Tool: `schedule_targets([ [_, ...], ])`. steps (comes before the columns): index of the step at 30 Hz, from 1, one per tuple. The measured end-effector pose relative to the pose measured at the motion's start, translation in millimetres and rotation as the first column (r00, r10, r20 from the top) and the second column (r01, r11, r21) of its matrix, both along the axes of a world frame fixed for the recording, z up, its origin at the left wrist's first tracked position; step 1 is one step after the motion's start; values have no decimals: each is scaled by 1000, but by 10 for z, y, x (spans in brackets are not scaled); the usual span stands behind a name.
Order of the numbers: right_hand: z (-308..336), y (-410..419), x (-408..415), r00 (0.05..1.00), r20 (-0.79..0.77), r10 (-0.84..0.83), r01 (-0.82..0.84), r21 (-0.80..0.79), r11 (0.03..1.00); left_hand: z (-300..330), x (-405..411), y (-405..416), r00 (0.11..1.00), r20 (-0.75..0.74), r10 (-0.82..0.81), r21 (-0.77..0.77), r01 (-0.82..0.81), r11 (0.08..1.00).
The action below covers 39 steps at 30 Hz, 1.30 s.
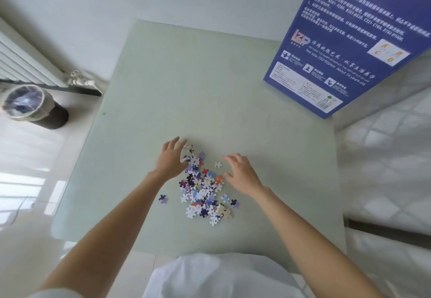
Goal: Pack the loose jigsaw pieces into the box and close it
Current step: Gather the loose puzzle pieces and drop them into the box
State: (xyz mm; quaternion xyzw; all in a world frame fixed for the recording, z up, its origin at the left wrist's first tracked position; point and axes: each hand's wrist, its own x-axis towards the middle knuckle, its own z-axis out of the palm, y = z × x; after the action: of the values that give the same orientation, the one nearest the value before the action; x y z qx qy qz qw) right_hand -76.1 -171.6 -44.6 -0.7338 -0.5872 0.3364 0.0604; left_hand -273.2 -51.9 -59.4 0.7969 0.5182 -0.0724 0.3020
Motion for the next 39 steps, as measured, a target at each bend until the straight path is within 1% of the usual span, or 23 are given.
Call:
schedule_targets([
  [2,-69,28,-158,999,29,-36,36,5,999,-51,47,60,999,-25,-46,18,46,999],
  [3,-100,35,-221,999,45,-26,27,-13,1000,-58,64,84,995,-51,-84,29,86,996],
  [5,-141,11,-321,994,83,72,-63,-99,993,-61,39,86,980,-95,-176,25,180,983],
  [8,-170,-117,-378,975,87,202,-185,-175,967,-55,-16,-71,947,-78,-311,-21,310,951],
  [10,-196,-216,-403,968,99,229,-213,-152,965,-57,-62,-221,927,-60,-370,-75,365,928],
  [12,-222,-304,-445,971,129,203,-192,-95,977,-67,-118,-354,912,-67,-404,-105,397,912],
  [15,-250,-341,-531,977,156,148,-142,-44,989,-71,-169,-500,893,-101,-438,-100,429,898],
  [17,-253,-314,-615,981,142,132,-129,-35,991,-81,-175,-589,893,-128,-432,-69,426,902],
  [19,-244,-282,-682,980,146,134,-130,-38,991,-94,-168,-653,911,-116,-395,-36,393,919],
  [24,-236,-241,-728,988,143,55,-51,-32,998,-103,-184,-623,957,37,-288,-45,289,956],
  [29,-236,-185,-744,987,163,14,-16,12,1000,-101,-177,-588,966,101,-237,-55,243,968],
  [34,-232,-140,-785,994,104,-16,16,-3,1000,-111,-183,-587,971,115,-208,-77,218,973],
  [39,-221,-114,-771,998,27,-54,56,-54,997,-99,-207,-573,975,151,-164,-140,185,973],
])
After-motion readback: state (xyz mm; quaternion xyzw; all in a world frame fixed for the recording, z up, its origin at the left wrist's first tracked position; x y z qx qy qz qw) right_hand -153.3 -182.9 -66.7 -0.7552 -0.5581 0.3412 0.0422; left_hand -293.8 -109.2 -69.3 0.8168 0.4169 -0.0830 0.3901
